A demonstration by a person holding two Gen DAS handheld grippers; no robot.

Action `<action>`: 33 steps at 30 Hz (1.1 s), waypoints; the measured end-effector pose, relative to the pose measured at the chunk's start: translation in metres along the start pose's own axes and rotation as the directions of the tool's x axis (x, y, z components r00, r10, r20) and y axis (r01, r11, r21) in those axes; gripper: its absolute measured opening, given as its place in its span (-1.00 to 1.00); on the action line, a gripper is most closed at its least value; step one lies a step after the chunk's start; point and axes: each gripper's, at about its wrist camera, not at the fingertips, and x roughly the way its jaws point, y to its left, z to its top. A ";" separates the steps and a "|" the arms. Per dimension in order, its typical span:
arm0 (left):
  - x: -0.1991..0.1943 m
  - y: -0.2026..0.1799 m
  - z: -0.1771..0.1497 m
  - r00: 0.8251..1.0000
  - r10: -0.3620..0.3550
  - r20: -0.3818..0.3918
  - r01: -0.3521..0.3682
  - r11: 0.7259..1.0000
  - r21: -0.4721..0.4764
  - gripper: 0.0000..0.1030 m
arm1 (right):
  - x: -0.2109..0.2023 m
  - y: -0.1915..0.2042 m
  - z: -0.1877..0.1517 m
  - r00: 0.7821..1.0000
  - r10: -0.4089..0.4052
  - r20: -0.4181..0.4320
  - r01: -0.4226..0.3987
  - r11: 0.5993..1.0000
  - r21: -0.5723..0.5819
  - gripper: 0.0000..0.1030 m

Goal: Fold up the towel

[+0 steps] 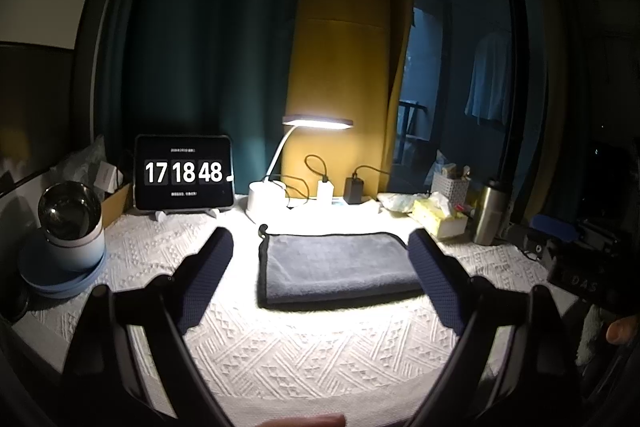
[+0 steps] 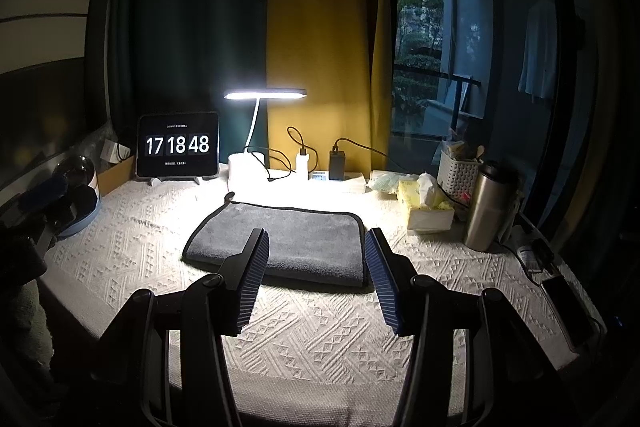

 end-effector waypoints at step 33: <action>0.001 0.002 0.000 1.000 0.005 -0.011 -0.005 1.000 -0.009 0.75 | 0.000 0.003 0.002 1.000 0.001 -0.003 -0.001 1.000 -0.003 0.03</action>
